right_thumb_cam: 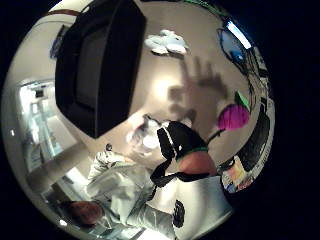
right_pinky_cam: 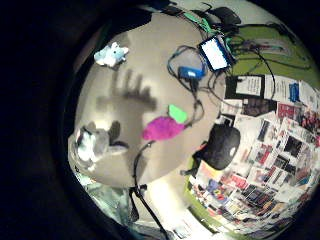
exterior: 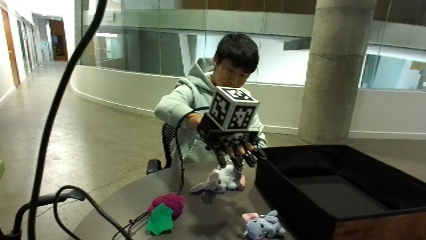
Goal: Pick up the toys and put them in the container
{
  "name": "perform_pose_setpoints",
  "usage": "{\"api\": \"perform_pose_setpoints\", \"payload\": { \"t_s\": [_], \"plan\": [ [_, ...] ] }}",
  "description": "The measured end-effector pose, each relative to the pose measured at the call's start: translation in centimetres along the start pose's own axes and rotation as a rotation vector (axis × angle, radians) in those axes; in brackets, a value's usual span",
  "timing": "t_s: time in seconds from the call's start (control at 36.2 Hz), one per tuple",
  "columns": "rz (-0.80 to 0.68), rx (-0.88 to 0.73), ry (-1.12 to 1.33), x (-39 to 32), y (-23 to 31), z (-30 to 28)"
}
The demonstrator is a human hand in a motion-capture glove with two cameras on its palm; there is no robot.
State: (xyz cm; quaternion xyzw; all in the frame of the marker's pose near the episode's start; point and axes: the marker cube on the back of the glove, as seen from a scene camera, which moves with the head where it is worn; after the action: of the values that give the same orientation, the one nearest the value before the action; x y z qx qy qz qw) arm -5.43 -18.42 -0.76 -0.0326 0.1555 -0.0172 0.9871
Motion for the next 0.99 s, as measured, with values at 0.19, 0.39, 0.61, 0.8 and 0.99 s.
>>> {"api": "perform_pose_setpoints", "payload": {
  "t_s": [0.19, 0.39, 0.61, 0.8, 0.99],
  "plan": [
    [0.003, -0.045, 0.027, -1.9, -6.1, 2.3],
    [0.01, -0.128, 0.038, -3.0, -10.8, 7.1],
    [-0.03, -0.131, 0.004, -4.0, -12.3, 10.9],
    [-0.04, -0.02, -0.001, -3.9, -11.7, 11.0],
    [-0.049, 0.0, 0.004, -3.7, -9.6, 11.2]
  ]
}}
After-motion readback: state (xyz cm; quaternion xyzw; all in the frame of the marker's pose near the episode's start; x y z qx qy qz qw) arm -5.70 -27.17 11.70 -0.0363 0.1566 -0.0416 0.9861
